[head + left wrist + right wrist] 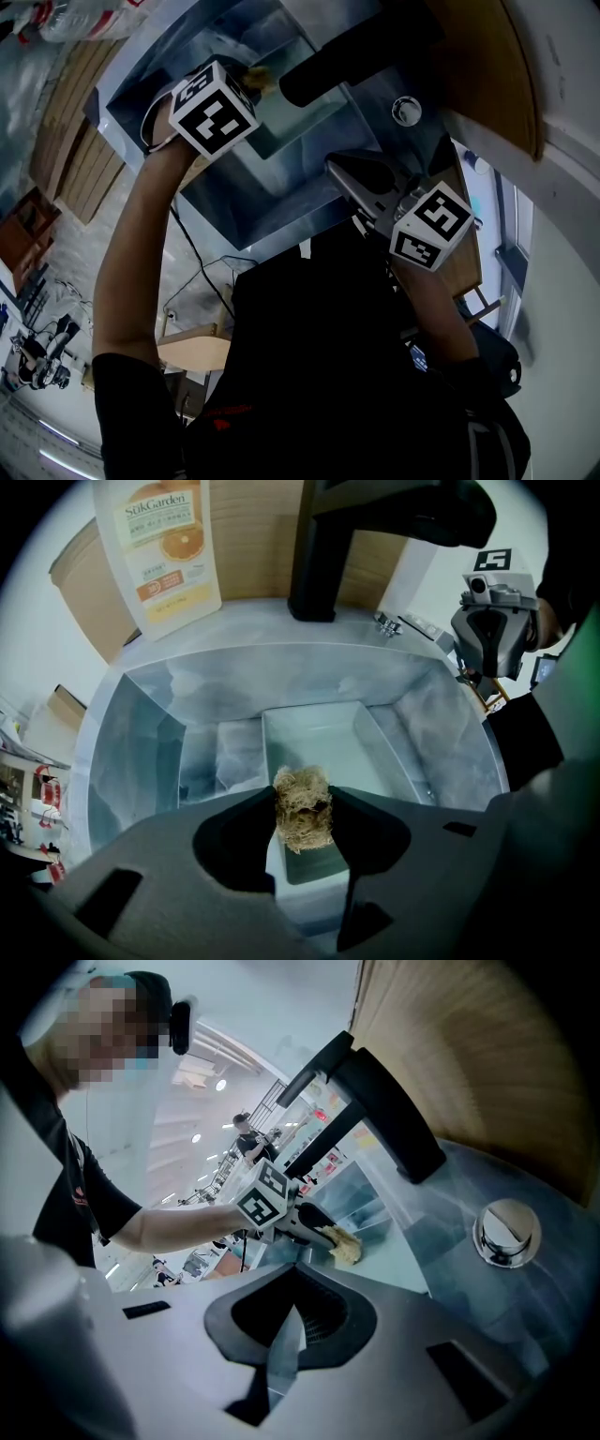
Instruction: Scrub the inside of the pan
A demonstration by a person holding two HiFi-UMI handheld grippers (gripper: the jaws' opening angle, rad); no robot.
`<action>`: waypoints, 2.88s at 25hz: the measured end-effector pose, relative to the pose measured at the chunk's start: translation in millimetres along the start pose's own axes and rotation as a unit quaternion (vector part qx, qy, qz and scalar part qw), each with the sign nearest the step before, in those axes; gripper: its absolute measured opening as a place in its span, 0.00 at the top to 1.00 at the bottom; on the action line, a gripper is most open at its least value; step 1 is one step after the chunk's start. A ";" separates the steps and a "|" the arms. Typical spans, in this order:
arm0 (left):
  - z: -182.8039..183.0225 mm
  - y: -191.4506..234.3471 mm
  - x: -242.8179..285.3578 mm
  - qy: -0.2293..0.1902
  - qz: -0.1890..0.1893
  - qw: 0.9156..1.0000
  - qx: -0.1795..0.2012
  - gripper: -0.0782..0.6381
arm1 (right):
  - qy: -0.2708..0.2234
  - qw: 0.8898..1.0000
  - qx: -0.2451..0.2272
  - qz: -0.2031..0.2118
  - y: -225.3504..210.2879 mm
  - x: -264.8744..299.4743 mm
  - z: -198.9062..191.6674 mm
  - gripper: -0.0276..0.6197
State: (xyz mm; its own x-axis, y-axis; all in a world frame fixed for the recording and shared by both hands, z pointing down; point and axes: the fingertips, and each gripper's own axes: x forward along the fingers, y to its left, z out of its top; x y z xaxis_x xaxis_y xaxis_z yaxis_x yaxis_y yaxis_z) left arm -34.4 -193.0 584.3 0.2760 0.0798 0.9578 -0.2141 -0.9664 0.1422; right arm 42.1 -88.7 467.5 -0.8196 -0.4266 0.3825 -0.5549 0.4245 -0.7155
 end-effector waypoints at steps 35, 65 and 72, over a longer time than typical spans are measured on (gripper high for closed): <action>15.1 -58.8 11.7 -0.027 -0.030 0.999 -0.013 0.64 | -0.018 1.000 -0.002 -0.004 6.8 -30.4 -7.8 0.95; 35.2 -16.9 25.4 -0.091 -0.008 0.996 -0.023 0.65 | 0.000 1.000 0.003 -0.012 5.4 -19.7 -9.5 0.95; 39.9 -43.5 30.9 -0.088 -0.031 0.995 -0.024 0.65 | -0.004 1.000 0.003 -0.013 8.9 -24.9 -13.8 0.95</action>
State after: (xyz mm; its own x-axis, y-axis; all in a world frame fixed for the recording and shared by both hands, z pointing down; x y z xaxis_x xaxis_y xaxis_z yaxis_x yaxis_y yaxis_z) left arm 20.8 -158.2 597.8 0.4495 0.0907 0.8887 -0.2349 -0.9478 0.2156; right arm 55.6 -63.4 459.6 -0.8038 -0.4435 0.3965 -0.5749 0.4077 -0.7094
